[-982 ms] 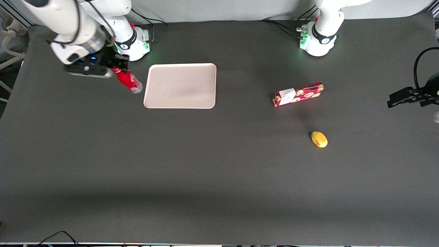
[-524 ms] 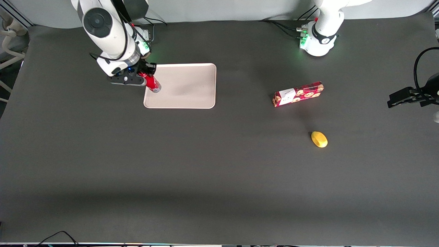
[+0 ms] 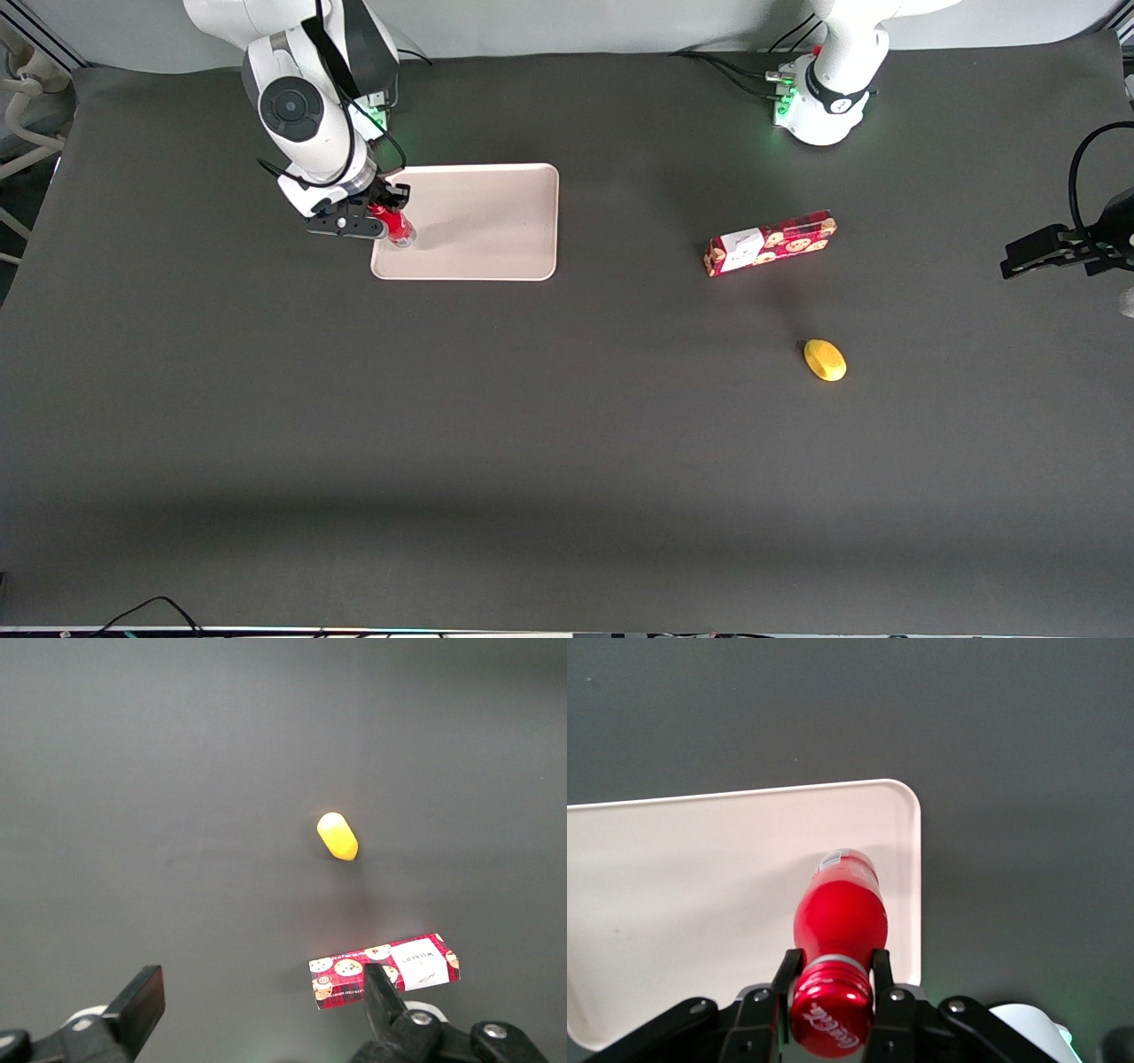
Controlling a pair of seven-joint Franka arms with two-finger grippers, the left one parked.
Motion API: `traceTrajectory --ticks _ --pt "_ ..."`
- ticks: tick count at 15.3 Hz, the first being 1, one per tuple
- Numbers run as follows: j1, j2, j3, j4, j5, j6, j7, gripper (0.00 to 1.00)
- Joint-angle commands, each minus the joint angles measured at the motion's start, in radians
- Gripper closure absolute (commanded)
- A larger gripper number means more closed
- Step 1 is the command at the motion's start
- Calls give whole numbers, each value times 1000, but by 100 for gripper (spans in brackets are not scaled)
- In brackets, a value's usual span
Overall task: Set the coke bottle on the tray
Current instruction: 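Lower the bottle onto the tray and open the right gripper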
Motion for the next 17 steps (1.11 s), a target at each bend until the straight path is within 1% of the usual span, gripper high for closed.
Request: traceTrajectory --ticks 1,3,5,10,11,12,13,14,15,16,17 --pt "7 -17 23 -53 -1 60 6 100" --pt "6 -17 39 -66 -1 69 9 100" --pt "1 -17 72 -85 -1 94 19 100" --pt "-3 -8 73 -95 -4 117 11 100" --pt "-3 -2 73 -98 -13 122 11 100" --pt "-6 -1 73 -98 -25 125 11 80" --pt "-8 7 73 -99 -28 131 11 77" --pt "-9 7 73 -99 -28 134 11 77" --pt "-11 12 73 -99 -30 135 11 73" --pt "-13 12 74 -99 -31 138 11 62" --pt "-13 13 74 -99 -36 140 11 57"
